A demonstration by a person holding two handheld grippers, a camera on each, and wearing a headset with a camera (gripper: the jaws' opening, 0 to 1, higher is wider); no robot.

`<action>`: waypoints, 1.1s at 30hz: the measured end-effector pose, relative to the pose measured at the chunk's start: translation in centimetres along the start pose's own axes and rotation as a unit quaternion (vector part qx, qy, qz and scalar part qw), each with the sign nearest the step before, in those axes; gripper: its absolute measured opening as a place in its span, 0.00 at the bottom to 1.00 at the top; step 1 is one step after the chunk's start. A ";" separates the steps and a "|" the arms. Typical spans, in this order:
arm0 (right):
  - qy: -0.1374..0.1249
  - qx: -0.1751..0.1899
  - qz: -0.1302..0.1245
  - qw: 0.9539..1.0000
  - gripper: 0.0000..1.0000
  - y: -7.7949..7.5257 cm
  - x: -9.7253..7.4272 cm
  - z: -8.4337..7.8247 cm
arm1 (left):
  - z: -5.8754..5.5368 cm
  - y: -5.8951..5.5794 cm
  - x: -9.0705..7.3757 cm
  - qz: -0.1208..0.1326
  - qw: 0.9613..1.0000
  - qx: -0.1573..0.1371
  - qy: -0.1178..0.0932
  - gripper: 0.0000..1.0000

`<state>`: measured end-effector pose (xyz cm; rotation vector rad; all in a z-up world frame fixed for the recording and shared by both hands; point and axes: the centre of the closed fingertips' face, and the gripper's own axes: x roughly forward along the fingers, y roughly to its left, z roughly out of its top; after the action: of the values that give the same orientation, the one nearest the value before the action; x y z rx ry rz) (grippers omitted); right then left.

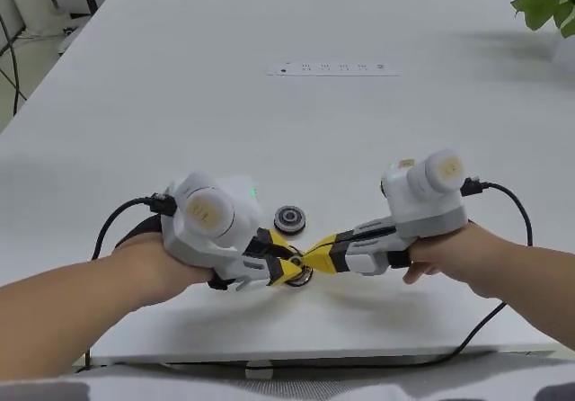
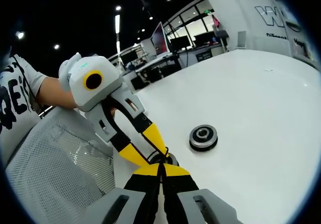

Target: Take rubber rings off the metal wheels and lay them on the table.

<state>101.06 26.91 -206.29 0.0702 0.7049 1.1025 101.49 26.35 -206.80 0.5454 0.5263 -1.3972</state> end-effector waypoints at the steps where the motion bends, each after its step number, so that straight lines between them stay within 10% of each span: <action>1: 0.000 0.000 0.000 1.000 0.00 0.0 0.0 0.0 | 0.0 0.0 0.0 -0.001 1.000 -0.001 0.000 0.08; 33: -0.024 0.013 0.008 1.000 0.00 0.1 -0.6 0.9 | 1.3 -0.5 -1.9 -0.013 1.000 -0.002 -0.019 0.20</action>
<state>101.30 26.71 -205.27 0.1229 0.6768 1.1034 100.84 26.90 -204.62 0.5100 0.5066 -1.4290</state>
